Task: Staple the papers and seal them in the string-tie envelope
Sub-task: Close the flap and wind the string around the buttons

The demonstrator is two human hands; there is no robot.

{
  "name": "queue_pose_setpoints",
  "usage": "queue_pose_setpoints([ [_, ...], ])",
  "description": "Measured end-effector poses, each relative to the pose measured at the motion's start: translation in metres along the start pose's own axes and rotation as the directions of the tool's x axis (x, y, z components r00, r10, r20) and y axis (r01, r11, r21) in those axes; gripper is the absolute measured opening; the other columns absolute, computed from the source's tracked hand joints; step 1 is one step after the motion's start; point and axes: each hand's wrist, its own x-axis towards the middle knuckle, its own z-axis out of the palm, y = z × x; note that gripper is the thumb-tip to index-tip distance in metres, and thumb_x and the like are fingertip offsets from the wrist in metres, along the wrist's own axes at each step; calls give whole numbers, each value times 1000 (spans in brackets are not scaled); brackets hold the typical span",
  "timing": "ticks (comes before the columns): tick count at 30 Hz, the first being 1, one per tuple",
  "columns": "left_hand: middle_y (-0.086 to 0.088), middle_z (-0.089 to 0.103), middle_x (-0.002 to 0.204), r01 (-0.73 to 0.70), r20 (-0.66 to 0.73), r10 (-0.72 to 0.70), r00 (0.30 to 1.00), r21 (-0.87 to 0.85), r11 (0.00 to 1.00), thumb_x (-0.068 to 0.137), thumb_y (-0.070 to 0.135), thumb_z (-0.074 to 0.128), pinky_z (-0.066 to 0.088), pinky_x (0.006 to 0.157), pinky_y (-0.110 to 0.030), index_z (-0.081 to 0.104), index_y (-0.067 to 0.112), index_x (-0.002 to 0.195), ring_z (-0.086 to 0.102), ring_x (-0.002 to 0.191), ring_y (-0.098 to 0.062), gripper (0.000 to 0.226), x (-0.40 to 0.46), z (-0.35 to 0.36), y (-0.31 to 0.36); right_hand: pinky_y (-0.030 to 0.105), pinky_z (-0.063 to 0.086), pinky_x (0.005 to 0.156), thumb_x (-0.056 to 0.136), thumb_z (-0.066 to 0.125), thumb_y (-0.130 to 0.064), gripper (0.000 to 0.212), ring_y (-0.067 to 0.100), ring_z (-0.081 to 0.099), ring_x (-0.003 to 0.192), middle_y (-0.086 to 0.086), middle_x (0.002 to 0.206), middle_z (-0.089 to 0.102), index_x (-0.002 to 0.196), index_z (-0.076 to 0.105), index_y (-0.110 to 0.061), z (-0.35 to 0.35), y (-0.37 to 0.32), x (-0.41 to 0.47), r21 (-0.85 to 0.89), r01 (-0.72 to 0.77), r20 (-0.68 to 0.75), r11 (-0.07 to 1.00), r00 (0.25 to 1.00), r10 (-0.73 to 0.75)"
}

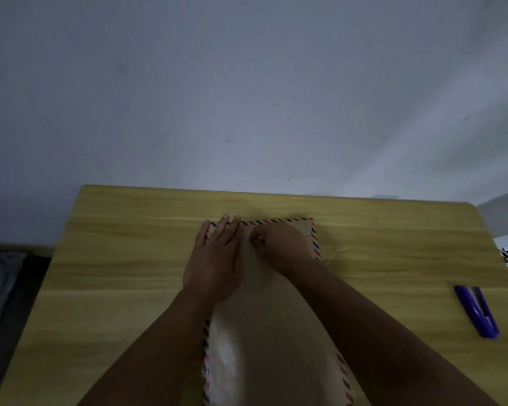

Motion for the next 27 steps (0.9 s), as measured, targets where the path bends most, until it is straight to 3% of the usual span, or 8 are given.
queue_pose_setpoints([
  [4, 1, 22, 169, 9, -13, -9, 1000, -3, 1000, 94, 26, 45, 17, 126, -54, 36, 16, 157, 14, 158, -19, 64, 0, 3, -1, 36, 52, 82, 94, 60, -29, 18, 22, 66, 99, 0, 105, 75, 103, 76, -29, -4, 20, 5, 63, -50, 7, 997, 999, 50],
  [8, 0, 24, 169, 6, -26, -6, 1000, -21, 1000, 96, 29, 39, 17, 126, -54, 38, 16, 156, 14, 158, -19, 61, 0, 2, 0, 34, 52, 85, 91, 67, -27, 14, 18, 66, 93, -2, 101, 75, 97, 79, -27, -8, 39, 5, 114, -75, 45, 991, 997, 70],
  [16, -1, 25, 168, -4, -20, 3, 1000, -27, 1000, 96, 35, 35, 17, 125, -56, 43, 22, 154, 16, 158, -22, 59, 0, 1, 1, 33, 51, 71, 94, 62, -32, 17, 19, 63, 90, -2, 96, 66, 98, 74, -21, -32, 50, 30, -97, -94, 54, 991, 994, 99],
  [20, -2, 27, 168, -12, -32, 11, 999, -27, 1000, 95, 34, 38, 21, 124, -58, 44, 23, 153, 19, 157, -23, 59, 0, 1, 2, 35, 51, 72, 97, 55, -28, 20, 27, 67, 92, 6, 101, 69, 105, 69, -17, -32, 37, 45, -257, -5, 5, 966, 1000, 7],
  [27, -2, 32, 166, 5, -25, -6, 1000, -28, 1000, 92, 32, 37, 23, 123, -58, 41, 14, 155, 22, 156, -21, 65, 1, 0, 1, 34, 41, 69, 97, 53, -27, 18, 31, 66, 101, 9, 109, 66, 108, 62, -17, -17, 1, 59, -355, 141, 99, 924, 989, -113],
])
